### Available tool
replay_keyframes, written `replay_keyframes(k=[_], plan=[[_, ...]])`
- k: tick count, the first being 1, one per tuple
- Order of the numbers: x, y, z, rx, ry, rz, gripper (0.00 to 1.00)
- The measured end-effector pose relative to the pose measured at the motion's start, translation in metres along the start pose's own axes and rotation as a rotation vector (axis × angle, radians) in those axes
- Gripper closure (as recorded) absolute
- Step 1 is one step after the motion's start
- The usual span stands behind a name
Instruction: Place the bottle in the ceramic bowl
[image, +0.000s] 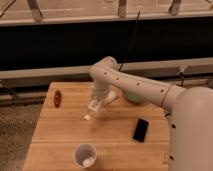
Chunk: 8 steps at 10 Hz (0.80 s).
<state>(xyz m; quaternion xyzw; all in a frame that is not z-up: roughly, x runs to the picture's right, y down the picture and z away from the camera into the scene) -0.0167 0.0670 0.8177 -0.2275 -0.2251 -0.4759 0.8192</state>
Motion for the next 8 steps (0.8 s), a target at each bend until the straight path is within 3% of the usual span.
replay_keyframes(k=[8], plan=[[0.043, 0.047, -0.014, 0.053, 0.006, 0.098, 1.00]])
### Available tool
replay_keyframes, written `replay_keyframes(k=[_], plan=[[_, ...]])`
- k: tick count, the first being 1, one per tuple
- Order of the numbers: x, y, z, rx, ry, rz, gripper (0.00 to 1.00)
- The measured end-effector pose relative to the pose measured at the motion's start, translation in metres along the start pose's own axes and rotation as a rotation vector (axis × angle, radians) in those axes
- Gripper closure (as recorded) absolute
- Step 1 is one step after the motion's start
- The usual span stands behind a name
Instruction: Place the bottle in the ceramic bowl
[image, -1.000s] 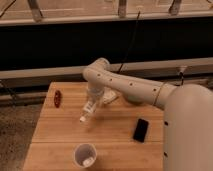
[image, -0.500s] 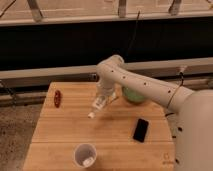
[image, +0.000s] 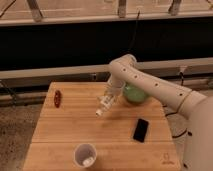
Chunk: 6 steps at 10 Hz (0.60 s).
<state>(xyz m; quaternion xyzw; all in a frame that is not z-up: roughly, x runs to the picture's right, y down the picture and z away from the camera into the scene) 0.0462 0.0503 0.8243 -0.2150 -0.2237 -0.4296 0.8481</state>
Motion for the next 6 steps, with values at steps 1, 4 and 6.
replay_keyframes(k=[1, 4, 6], plan=[[0.007, 0.007, -0.001, 0.005, 0.002, 0.013, 1.00], [0.031, 0.026, -0.005, 0.021, 0.003, 0.052, 1.00], [0.038, 0.030, -0.005, 0.031, 0.000, 0.071, 1.00]])
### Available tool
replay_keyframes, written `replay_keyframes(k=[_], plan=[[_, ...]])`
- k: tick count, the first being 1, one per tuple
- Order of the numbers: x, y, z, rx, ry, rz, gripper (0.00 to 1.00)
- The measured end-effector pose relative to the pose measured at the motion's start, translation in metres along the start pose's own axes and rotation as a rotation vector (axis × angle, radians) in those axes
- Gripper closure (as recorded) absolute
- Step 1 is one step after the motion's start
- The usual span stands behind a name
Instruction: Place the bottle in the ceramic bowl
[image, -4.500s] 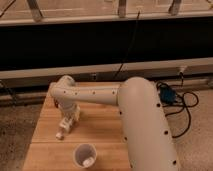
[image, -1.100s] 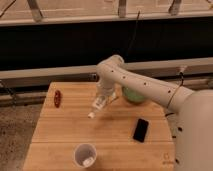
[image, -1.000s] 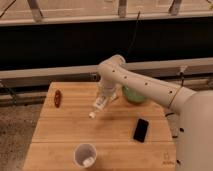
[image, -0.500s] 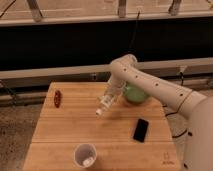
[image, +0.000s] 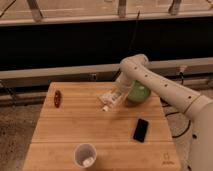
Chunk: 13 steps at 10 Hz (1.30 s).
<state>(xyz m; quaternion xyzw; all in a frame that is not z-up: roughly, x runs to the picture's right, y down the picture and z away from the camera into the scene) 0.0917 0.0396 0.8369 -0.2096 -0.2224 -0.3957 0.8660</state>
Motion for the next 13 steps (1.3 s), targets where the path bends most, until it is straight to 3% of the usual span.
replay_keyframes(k=[13], plan=[[0.065, 0.024, 0.002, 0.041, 0.015, 0.131, 1.00]])
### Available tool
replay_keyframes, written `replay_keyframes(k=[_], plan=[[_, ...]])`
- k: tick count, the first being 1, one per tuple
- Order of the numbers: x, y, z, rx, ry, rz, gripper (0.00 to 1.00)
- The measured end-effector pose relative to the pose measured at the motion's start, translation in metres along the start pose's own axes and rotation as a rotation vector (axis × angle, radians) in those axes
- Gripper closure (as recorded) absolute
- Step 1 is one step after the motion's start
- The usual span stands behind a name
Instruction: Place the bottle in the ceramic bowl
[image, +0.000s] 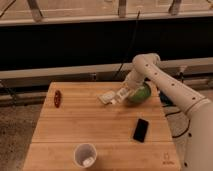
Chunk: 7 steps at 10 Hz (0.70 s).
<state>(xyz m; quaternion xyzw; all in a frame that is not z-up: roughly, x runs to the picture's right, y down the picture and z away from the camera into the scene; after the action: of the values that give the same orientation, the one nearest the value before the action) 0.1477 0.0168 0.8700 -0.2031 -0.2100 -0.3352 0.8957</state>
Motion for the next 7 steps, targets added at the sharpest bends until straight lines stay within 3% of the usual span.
replay_keyframes(k=[7], plan=[[0.026, 0.003, 0.003, 0.009, -0.001, 0.037, 1.00]])
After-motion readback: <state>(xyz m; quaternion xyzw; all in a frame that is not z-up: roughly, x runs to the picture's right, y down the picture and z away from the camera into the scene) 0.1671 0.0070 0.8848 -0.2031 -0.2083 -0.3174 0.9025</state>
